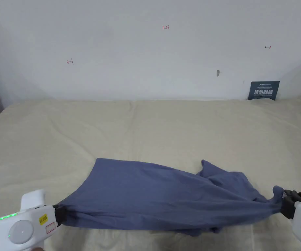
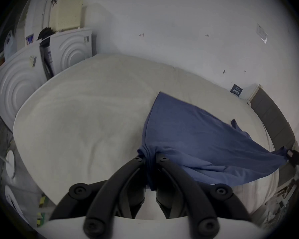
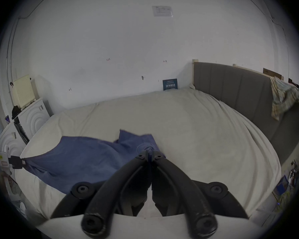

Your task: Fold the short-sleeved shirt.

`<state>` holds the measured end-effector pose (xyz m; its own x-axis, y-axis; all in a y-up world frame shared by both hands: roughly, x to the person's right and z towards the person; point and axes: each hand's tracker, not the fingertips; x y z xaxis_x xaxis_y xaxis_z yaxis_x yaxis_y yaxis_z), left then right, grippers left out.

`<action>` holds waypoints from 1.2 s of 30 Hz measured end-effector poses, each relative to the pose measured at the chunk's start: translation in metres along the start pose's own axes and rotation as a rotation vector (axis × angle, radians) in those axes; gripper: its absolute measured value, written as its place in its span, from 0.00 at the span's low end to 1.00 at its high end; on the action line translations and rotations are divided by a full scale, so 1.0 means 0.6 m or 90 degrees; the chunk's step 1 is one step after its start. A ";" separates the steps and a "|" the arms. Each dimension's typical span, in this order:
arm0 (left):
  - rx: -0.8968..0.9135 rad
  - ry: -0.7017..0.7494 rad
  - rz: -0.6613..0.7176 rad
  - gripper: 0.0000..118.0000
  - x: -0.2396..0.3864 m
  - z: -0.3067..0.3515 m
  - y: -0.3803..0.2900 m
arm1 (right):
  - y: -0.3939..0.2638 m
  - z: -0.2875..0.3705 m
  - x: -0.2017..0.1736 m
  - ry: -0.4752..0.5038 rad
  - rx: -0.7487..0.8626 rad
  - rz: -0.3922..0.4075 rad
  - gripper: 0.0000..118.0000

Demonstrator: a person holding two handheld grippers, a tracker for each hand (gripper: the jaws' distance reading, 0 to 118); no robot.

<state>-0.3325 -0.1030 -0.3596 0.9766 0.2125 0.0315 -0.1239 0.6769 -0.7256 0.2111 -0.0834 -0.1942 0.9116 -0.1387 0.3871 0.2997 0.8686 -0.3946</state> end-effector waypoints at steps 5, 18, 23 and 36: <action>-0.041 0.008 0.009 0.08 -0.034 0.042 -0.095 | -0.074 0.055 0.028 -0.012 -0.036 0.010 0.01; -0.215 0.083 -0.012 0.08 -0.060 -0.031 -0.213 | -0.255 -0.009 0.064 -0.080 -0.334 -0.004 0.01; -0.192 0.075 0.023 0.44 -0.054 -0.010 -0.189 | -0.226 0.000 0.064 -0.077 -0.323 -0.019 0.10; 0.257 -0.079 -0.092 0.82 0.132 0.200 -0.021 | 0.030 0.157 -0.065 0.043 0.163 0.030 0.73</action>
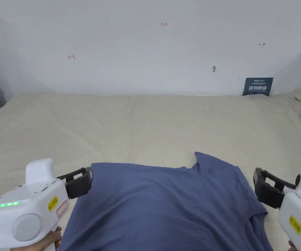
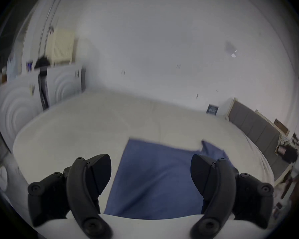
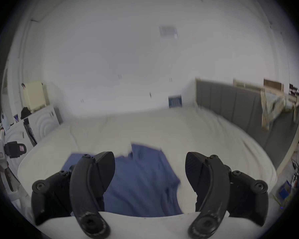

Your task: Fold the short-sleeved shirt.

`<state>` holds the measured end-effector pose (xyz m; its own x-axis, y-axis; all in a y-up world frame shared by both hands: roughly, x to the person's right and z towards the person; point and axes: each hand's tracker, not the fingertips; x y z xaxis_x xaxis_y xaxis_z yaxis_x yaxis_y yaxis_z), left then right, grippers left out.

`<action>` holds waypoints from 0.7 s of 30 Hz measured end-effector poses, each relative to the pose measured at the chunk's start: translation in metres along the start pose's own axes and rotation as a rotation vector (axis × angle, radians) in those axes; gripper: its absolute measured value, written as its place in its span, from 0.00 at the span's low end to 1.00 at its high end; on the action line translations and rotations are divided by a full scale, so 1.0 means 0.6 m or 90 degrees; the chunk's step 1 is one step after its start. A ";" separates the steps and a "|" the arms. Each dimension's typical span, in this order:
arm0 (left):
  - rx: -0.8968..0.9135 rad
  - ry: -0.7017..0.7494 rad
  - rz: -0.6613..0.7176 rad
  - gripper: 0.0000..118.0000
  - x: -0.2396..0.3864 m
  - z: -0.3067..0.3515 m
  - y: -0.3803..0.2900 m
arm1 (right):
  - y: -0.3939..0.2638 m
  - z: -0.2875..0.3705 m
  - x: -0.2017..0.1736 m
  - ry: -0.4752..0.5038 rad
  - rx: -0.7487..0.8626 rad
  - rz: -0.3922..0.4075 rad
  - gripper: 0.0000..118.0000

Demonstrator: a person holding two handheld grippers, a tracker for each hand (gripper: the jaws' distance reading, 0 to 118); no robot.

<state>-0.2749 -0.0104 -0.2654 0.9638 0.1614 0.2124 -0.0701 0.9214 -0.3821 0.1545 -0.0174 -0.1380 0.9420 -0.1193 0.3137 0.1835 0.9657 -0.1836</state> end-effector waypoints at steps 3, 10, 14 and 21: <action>0.085 0.016 -0.033 0.82 0.037 0.017 0.016 | 0.024 0.015 -0.029 -0.007 0.067 0.045 0.71; 0.168 0.008 -0.079 0.13 0.081 0.035 0.009 | 0.034 0.031 -0.068 -0.023 0.126 0.124 0.63; 0.157 -0.016 -0.061 0.00 0.083 0.032 0.007 | 0.033 0.038 -0.080 -0.046 0.174 0.128 0.00; 0.120 -0.024 -0.069 0.00 0.076 -0.004 0.013 | 0.035 0.017 -0.086 -0.031 0.144 0.140 0.00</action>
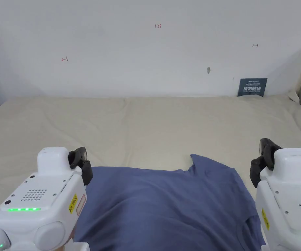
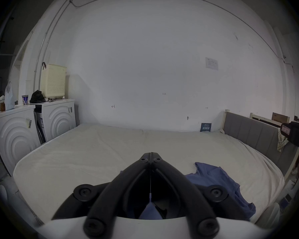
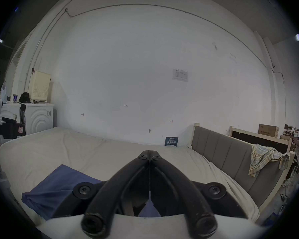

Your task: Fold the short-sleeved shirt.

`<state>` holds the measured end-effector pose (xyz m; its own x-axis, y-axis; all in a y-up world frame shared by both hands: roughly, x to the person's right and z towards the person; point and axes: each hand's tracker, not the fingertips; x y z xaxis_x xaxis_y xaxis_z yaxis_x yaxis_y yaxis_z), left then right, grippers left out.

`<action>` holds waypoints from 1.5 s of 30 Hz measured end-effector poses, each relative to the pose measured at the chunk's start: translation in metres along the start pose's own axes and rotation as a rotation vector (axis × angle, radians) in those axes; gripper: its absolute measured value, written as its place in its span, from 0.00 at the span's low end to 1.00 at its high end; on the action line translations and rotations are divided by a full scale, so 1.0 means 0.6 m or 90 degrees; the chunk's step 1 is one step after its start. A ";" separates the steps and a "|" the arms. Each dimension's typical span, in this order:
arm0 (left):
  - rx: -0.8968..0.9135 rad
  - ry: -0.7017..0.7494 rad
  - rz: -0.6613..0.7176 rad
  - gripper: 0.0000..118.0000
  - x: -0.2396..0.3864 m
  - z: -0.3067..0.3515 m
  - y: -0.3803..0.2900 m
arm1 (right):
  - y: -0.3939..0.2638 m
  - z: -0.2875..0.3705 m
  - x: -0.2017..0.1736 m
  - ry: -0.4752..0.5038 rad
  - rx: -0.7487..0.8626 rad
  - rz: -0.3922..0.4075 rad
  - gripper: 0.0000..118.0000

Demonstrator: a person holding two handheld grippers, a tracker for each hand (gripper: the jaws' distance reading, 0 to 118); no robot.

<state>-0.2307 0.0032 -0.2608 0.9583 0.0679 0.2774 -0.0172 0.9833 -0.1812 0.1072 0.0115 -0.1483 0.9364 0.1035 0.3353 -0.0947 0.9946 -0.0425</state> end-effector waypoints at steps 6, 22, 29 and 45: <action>-0.139 -0.034 0.061 0.00 -0.045 -0.111 0.010 | -0.016 -0.046 -0.003 0.008 -0.027 -0.008 0.00; -0.524 0.081 0.032 0.80 -0.198 -0.608 -0.129 | -0.121 -0.251 -0.014 -0.011 -0.139 0.007 0.00; -0.571 0.086 0.035 0.67 -0.210 -0.683 -0.200 | -0.174 -0.303 0.002 -0.029 -0.196 0.025 0.00; -0.417 -0.044 0.077 0.04 -0.139 -0.560 -0.118 | -0.311 -0.534 0.106 -0.011 -0.506 -0.103 0.82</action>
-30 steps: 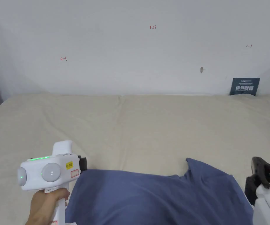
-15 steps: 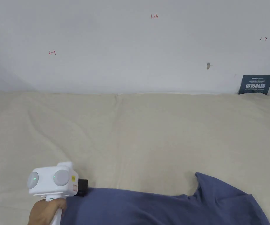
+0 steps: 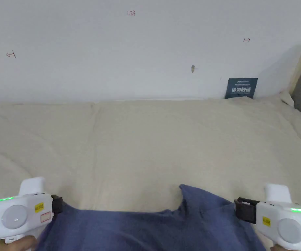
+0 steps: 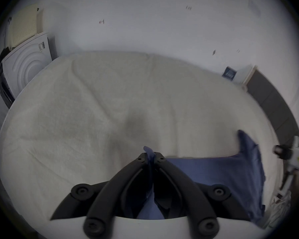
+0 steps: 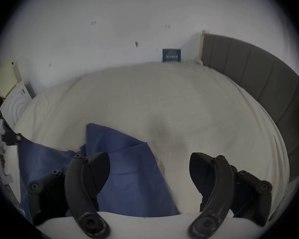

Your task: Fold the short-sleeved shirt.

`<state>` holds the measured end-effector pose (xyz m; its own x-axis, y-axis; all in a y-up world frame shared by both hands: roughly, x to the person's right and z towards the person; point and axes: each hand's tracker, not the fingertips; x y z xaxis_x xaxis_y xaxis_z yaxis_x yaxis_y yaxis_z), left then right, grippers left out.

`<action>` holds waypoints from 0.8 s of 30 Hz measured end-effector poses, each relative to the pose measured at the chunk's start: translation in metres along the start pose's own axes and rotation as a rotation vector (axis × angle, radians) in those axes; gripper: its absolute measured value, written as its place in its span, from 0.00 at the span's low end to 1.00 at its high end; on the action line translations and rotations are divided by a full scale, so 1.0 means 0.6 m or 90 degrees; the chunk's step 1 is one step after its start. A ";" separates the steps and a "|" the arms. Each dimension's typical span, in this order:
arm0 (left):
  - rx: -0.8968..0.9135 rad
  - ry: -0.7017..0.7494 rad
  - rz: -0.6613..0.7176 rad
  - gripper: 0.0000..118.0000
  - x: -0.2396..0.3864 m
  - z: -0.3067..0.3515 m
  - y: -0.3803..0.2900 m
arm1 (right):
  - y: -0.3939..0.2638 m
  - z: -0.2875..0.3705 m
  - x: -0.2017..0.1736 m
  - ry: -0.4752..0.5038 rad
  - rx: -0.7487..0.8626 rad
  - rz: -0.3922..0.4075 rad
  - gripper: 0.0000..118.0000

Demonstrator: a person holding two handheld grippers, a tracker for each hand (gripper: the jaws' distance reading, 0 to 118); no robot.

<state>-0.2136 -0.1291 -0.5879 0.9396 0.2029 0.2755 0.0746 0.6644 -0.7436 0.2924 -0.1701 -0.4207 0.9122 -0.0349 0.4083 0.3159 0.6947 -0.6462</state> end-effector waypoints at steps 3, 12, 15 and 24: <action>0.014 -0.008 -0.013 0.04 0.008 0.039 0.005 | 0.010 -0.065 -0.005 -0.011 -0.046 0.029 0.82; 0.017 -0.011 -0.006 0.04 -0.011 0.063 -0.001 | -0.011 -0.158 -0.041 0.010 -0.118 0.050 0.27; 0.016 -0.006 0.005 0.04 -0.019 0.071 -0.007 | -0.010 -0.131 -0.058 -0.001 -0.113 0.063 0.01; 0.058 0.002 0.039 0.04 -0.024 0.171 -0.019 | 0.040 0.099 -0.040 0.039 0.052 0.086 0.01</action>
<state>-0.2623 -0.0655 -0.5207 0.9428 0.2421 0.2292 -0.0127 0.7132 -0.7008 0.2628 -0.1101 -0.4080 0.9598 0.0206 0.2800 0.1695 0.7525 -0.6364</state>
